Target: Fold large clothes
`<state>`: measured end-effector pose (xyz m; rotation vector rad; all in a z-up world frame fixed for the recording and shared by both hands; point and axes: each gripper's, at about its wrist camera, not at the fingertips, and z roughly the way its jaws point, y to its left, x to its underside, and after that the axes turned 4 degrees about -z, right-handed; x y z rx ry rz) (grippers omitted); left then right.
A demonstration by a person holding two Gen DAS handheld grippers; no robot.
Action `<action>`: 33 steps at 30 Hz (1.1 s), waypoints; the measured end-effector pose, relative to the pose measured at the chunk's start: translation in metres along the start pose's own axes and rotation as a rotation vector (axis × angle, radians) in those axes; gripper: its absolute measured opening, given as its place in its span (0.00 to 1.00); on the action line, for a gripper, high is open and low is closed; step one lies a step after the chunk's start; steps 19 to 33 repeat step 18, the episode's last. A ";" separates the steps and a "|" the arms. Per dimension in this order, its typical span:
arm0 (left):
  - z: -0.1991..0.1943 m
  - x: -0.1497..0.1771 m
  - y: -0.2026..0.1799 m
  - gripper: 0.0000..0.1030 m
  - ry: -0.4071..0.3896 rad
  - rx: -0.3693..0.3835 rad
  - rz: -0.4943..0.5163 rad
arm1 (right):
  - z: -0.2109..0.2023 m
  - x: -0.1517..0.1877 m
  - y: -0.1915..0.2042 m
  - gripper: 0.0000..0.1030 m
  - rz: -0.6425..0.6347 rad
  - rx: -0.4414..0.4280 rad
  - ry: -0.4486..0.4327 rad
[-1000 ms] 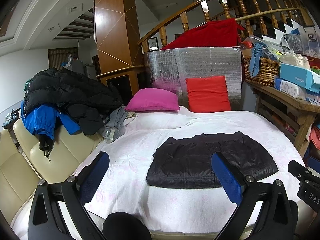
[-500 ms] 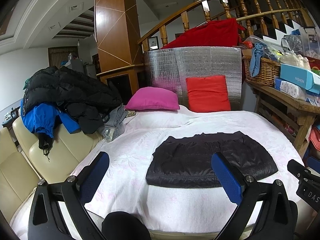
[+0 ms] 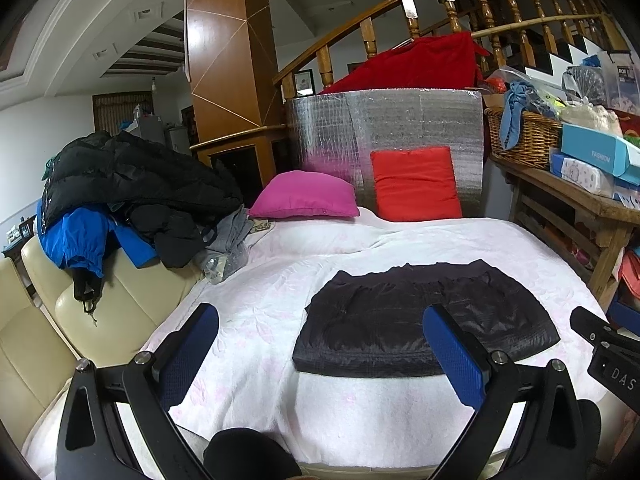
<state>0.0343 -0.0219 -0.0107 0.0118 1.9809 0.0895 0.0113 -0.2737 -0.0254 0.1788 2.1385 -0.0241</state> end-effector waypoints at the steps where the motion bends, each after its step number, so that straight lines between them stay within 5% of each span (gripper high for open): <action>1: 0.000 -0.001 0.000 0.99 -0.003 0.003 0.001 | 0.002 0.000 0.002 0.73 -0.003 -0.002 0.004; 15: 0.010 -0.004 -0.006 0.99 0.008 0.097 0.008 | 0.022 0.000 0.005 0.73 -0.012 -0.006 0.033; 33: 0.010 -0.005 -0.003 0.99 -0.005 0.097 -0.012 | 0.022 0.000 0.005 0.73 -0.012 0.003 0.027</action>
